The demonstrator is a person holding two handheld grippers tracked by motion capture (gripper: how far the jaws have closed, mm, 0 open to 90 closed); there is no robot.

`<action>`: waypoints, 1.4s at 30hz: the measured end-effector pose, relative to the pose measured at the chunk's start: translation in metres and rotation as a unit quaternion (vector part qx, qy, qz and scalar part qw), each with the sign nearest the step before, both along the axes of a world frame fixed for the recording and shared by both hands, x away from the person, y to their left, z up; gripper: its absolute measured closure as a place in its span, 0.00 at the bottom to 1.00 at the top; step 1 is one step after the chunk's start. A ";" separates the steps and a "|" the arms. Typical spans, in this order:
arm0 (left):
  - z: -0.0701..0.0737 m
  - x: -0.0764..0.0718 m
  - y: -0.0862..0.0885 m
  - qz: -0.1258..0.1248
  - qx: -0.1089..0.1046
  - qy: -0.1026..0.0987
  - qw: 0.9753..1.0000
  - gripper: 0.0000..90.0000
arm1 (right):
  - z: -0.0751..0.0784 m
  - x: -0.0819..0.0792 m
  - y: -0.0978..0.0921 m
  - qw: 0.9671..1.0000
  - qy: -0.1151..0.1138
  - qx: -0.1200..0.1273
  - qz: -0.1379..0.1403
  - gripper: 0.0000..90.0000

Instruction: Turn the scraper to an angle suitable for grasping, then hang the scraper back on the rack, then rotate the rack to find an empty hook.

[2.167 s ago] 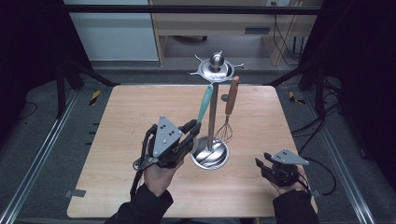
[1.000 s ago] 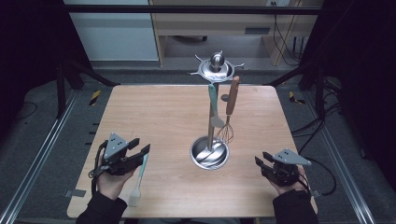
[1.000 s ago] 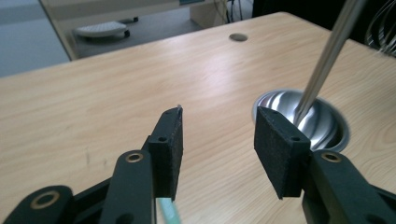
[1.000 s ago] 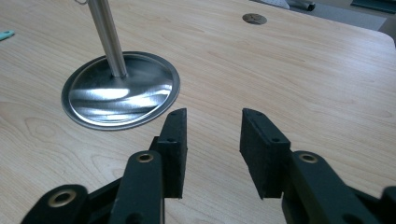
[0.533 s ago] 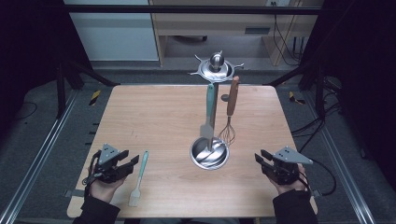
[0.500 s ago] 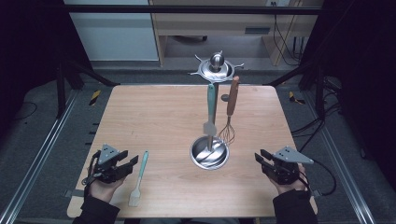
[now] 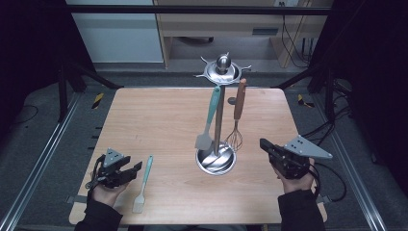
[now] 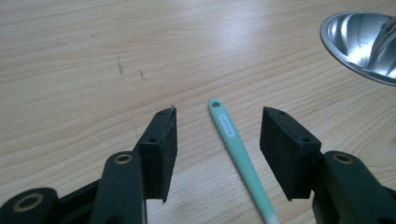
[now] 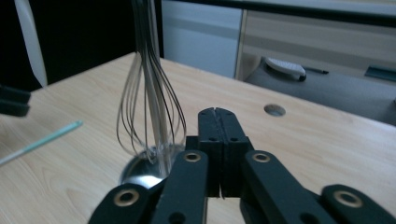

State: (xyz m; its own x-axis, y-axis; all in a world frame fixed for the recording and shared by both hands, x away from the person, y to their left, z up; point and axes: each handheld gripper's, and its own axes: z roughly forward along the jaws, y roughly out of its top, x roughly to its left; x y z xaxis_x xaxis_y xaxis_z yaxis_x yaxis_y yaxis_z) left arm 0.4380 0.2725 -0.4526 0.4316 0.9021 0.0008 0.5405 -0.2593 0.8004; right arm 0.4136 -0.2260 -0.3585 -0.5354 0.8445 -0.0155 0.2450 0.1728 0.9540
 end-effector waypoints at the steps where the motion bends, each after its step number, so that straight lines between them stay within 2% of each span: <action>1: 0.000 0.000 0.000 0.001 -0.001 0.001 1.000 0.51 | 0.005 0.001 0.002 1.000 -0.005 0.006 0.000 1.00; 10: -0.001 0.001 -0.001 -0.003 0.000 0.006 1.000 0.51 | 0.041 0.008 0.020 0.999 -0.043 0.029 0.009 1.00; 13: 0.000 0.000 -0.001 -0.004 -0.002 0.003 1.000 0.50 | 0.049 0.010 0.022 0.998 -0.051 0.037 0.008 1.00; 21: -0.002 0.002 -0.001 -0.007 -0.005 0.013 1.000 0.51 | 0.071 0.010 0.025 0.996 -0.072 0.060 0.013 1.00; 34: -0.002 0.002 -0.001 -0.007 -0.002 0.016 1.000 0.50 | 0.111 0.009 0.038 0.992 -0.107 0.066 0.022 1.00; 42: -0.002 0.003 -0.001 -0.008 -0.002 0.019 1.000 0.50 | 0.129 0.011 0.043 0.990 -0.122 0.069 0.021 1.00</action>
State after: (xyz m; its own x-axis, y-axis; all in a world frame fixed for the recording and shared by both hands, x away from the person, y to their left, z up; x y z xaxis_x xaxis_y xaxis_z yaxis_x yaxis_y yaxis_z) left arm 0.4407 0.2711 -0.4549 0.4463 0.8947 -0.0191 0.5657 -0.2656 0.7807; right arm 0.4248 -0.1826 -0.2297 -0.5644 0.8247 -0.0351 0.0003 0.0427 0.9991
